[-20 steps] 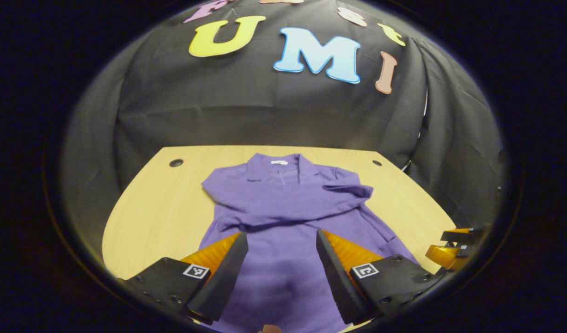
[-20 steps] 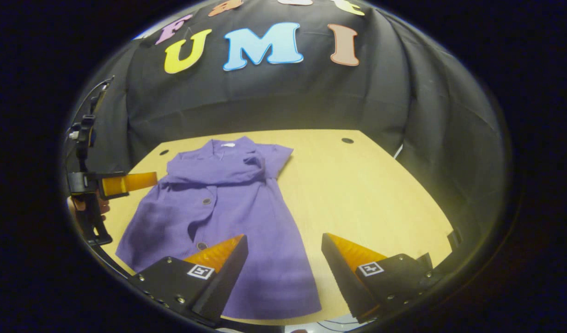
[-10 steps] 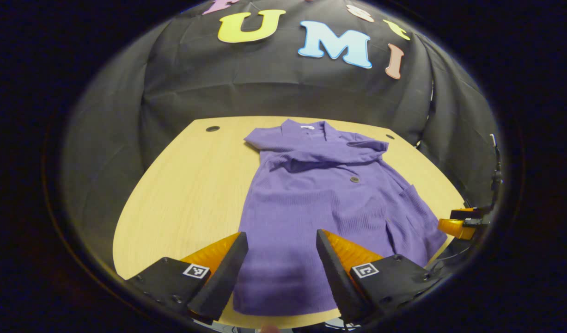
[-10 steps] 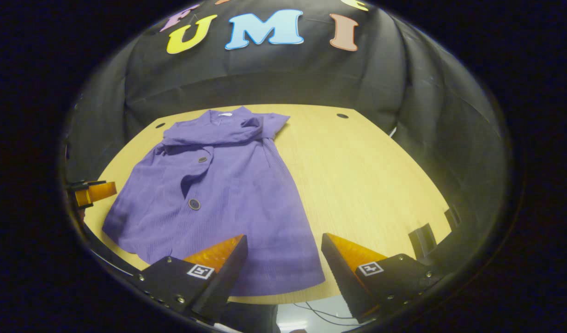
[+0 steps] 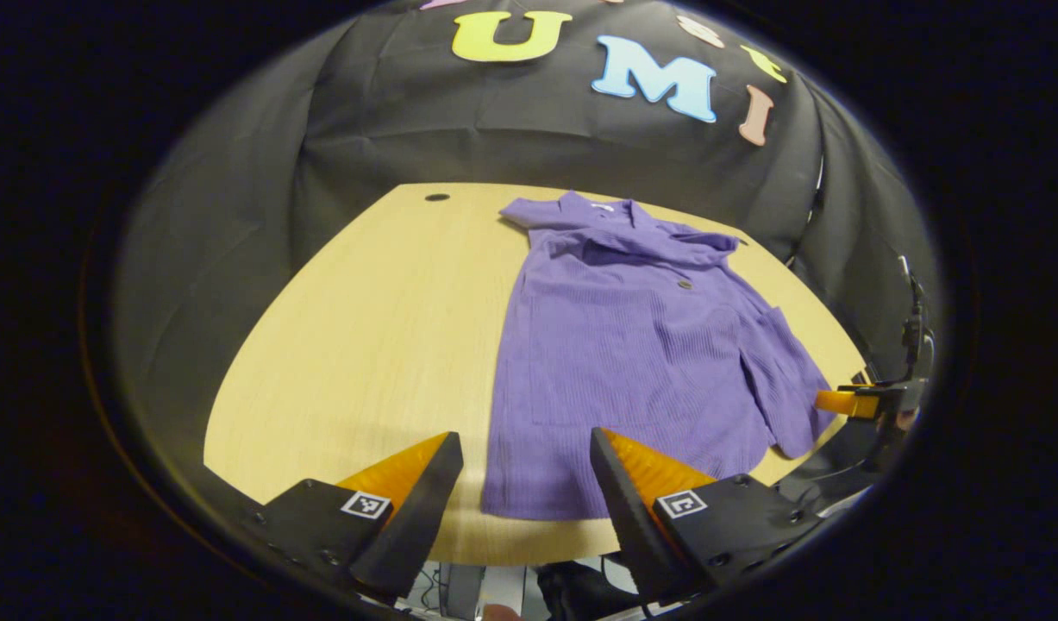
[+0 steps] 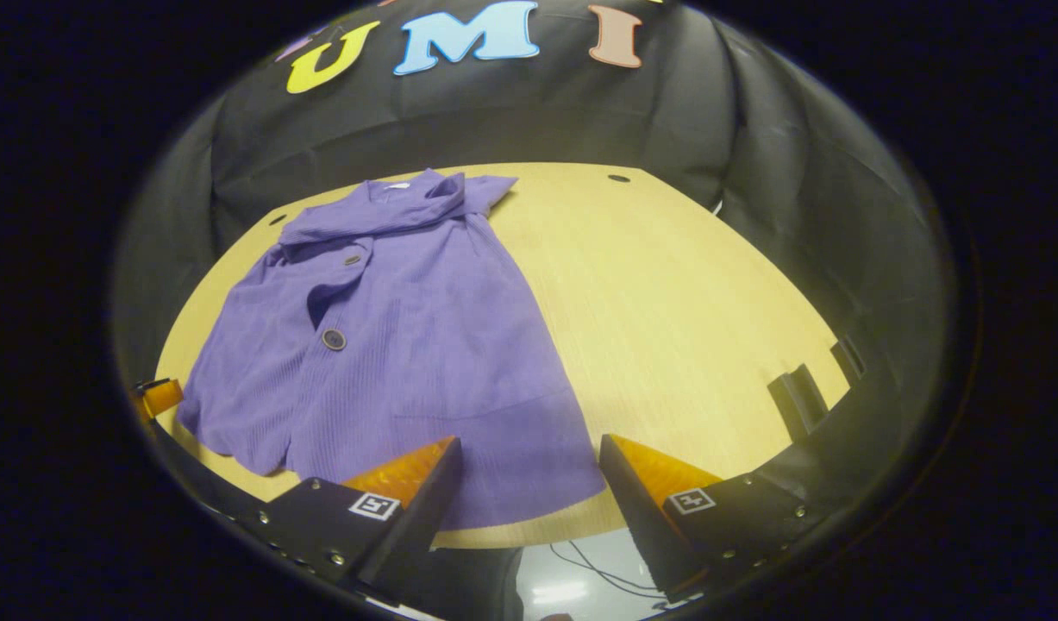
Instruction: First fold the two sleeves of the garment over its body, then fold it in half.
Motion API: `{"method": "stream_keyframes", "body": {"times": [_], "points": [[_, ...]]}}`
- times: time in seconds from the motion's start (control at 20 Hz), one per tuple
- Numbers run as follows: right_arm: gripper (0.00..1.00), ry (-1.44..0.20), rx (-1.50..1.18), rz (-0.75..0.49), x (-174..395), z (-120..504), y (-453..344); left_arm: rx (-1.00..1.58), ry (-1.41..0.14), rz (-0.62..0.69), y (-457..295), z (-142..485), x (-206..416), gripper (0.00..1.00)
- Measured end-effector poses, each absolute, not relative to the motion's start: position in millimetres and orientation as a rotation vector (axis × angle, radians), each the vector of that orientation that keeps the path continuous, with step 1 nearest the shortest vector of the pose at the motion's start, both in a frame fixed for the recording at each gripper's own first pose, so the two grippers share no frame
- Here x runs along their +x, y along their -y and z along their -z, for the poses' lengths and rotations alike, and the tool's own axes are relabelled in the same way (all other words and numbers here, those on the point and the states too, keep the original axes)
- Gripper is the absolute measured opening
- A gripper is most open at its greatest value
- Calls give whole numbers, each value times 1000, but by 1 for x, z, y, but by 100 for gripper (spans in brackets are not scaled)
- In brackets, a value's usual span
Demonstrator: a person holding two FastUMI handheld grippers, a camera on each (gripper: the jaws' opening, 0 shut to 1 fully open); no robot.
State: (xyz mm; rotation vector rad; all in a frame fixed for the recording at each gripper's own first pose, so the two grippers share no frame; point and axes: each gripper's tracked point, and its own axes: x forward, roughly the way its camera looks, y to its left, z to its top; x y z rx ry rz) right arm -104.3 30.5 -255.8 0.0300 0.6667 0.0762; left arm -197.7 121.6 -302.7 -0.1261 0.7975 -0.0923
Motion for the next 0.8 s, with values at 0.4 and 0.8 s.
{"method": "stream_keyframes", "body": {"times": [0.4, 0.8], "points": [[99, -684, 26, -84, -111, 269, -37, -52, -832, 90, -113, 325, -211, 93], [72, -691, 63, -85, -112, 269, -43, 38, -828, 168, -84, 330, -211, 62]]}}
